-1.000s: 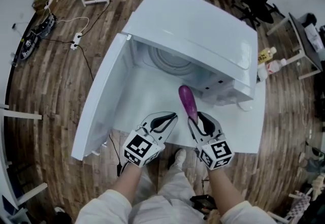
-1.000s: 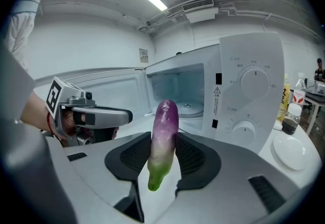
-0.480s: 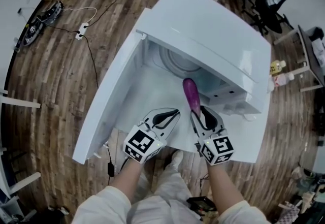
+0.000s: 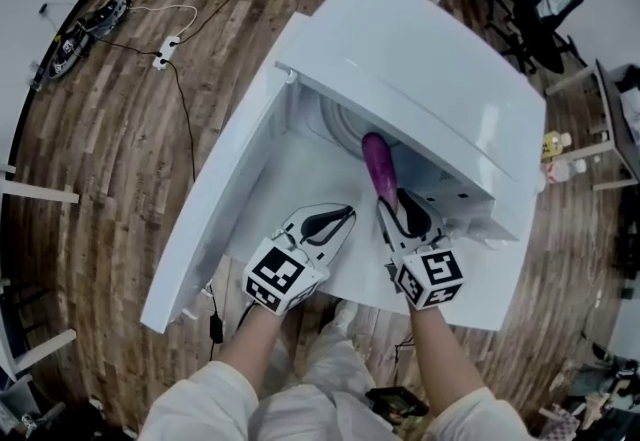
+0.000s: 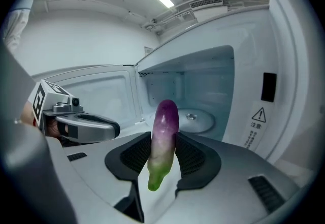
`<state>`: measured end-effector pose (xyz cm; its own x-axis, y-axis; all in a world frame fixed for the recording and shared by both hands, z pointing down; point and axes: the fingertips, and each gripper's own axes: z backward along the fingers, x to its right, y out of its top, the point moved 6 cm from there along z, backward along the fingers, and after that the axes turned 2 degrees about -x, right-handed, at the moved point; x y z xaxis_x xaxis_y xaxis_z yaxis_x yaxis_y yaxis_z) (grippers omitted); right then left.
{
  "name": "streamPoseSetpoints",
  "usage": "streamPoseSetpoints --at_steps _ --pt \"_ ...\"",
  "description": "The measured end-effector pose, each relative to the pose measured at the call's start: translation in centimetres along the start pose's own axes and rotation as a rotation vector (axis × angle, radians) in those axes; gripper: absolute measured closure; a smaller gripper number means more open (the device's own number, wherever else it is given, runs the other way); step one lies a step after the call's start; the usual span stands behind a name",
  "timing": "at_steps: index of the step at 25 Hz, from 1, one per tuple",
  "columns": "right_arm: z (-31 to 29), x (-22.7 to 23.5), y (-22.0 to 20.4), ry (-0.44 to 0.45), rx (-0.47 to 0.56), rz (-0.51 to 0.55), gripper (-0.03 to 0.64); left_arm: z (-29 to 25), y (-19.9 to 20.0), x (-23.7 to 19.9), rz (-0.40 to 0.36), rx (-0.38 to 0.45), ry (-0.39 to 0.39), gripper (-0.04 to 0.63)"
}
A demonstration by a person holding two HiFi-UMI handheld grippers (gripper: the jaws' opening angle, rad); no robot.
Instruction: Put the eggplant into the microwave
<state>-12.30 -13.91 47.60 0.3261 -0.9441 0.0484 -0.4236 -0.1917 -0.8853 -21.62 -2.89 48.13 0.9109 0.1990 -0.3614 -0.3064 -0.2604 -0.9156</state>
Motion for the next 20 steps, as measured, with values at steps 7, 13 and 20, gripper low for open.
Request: streamPoseSetpoints --at_steps 7,13,20 --pt "-2.3 0.8 0.8 0.0 -0.003 -0.006 0.449 -0.8 0.5 -1.3 0.003 0.005 0.018 0.59" --pt "-4.0 1.2 1.2 -0.013 -0.013 -0.017 0.449 -1.5 1.0 -2.8 0.006 0.014 0.039 0.589" --pt "-5.9 1.7 2.0 -0.04 -0.032 -0.022 0.449 -1.8 1.6 -3.9 0.01 0.018 0.052 0.589"
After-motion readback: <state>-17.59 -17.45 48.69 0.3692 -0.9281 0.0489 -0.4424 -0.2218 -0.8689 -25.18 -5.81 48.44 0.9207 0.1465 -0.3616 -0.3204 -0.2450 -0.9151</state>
